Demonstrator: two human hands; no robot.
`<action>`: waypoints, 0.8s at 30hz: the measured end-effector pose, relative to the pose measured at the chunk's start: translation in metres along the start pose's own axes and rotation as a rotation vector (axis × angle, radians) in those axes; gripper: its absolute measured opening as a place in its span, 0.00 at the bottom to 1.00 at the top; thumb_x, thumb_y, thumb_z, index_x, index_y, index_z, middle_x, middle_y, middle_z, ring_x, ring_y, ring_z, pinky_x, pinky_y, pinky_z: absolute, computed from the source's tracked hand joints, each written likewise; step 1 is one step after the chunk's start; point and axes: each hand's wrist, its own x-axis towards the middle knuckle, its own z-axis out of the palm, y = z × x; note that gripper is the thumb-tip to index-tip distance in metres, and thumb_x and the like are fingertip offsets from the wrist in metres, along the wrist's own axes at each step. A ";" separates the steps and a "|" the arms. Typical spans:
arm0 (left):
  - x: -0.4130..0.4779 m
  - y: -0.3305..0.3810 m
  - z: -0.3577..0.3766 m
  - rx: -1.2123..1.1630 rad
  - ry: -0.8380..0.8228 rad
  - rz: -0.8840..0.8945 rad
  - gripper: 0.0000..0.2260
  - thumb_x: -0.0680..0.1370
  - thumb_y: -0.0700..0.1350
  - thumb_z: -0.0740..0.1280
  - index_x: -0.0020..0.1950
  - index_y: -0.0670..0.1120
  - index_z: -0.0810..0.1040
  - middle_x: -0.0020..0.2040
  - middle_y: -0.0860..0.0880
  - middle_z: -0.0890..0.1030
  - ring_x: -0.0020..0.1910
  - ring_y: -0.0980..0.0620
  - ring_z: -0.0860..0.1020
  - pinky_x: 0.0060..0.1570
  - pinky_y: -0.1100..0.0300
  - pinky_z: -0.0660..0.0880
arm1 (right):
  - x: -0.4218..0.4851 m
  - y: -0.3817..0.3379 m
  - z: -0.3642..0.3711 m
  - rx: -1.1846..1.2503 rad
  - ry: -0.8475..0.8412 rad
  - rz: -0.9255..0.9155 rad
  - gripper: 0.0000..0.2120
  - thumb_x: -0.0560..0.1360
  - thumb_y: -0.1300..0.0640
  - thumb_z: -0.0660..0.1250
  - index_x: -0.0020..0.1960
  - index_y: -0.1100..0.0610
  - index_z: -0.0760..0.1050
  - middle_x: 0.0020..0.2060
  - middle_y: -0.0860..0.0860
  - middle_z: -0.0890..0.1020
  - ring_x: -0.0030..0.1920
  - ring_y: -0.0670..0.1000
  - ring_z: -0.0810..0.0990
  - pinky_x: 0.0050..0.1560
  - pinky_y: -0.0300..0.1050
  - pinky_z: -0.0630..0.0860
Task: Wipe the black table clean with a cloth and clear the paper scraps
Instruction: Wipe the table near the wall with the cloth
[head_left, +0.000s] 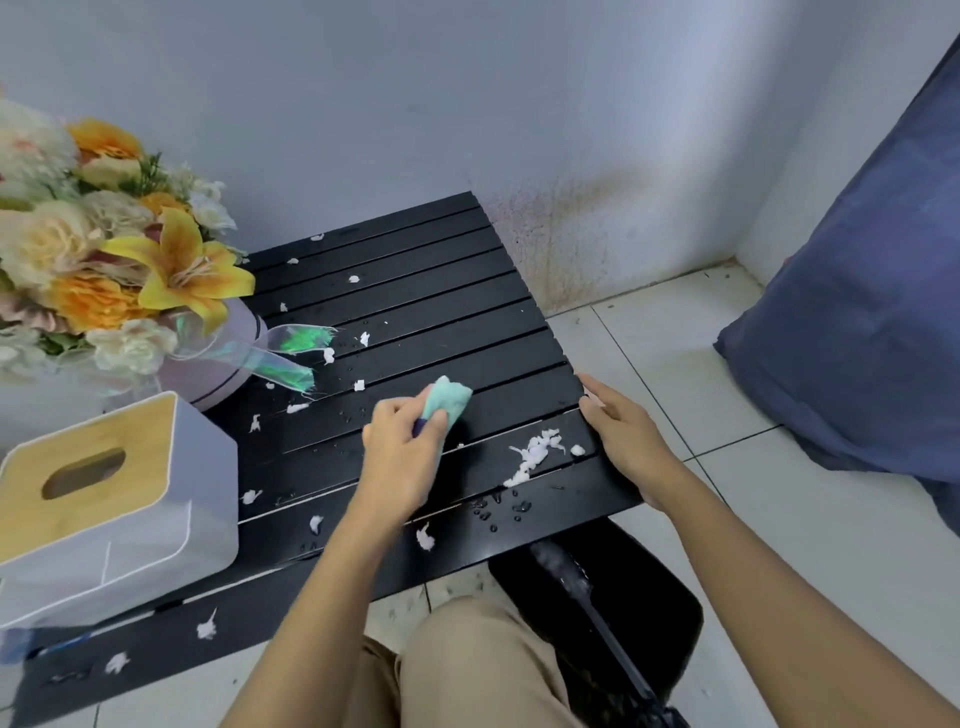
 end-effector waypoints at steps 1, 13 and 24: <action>-0.011 -0.011 -0.012 0.053 0.058 -0.024 0.14 0.79 0.49 0.61 0.62 0.47 0.78 0.52 0.50 0.72 0.58 0.41 0.71 0.62 0.46 0.69 | -0.006 0.001 -0.003 0.005 -0.019 0.011 0.17 0.83 0.53 0.58 0.69 0.38 0.68 0.59 0.43 0.80 0.55 0.37 0.79 0.51 0.32 0.75; -0.071 0.049 0.092 0.405 0.232 -0.066 0.19 0.79 0.47 0.62 0.70 0.48 0.67 0.64 0.48 0.69 0.55 0.45 0.68 0.50 0.51 0.64 | -0.023 0.019 0.005 0.358 0.079 0.081 0.17 0.82 0.61 0.59 0.69 0.52 0.72 0.56 0.54 0.82 0.51 0.51 0.83 0.44 0.42 0.80; -0.046 0.005 0.033 0.378 0.251 -0.122 0.16 0.79 0.48 0.62 0.67 0.51 0.74 0.63 0.47 0.71 0.57 0.41 0.68 0.56 0.47 0.67 | -0.018 0.028 0.007 0.404 0.094 0.054 0.17 0.81 0.62 0.60 0.69 0.54 0.73 0.56 0.53 0.83 0.54 0.50 0.83 0.46 0.39 0.80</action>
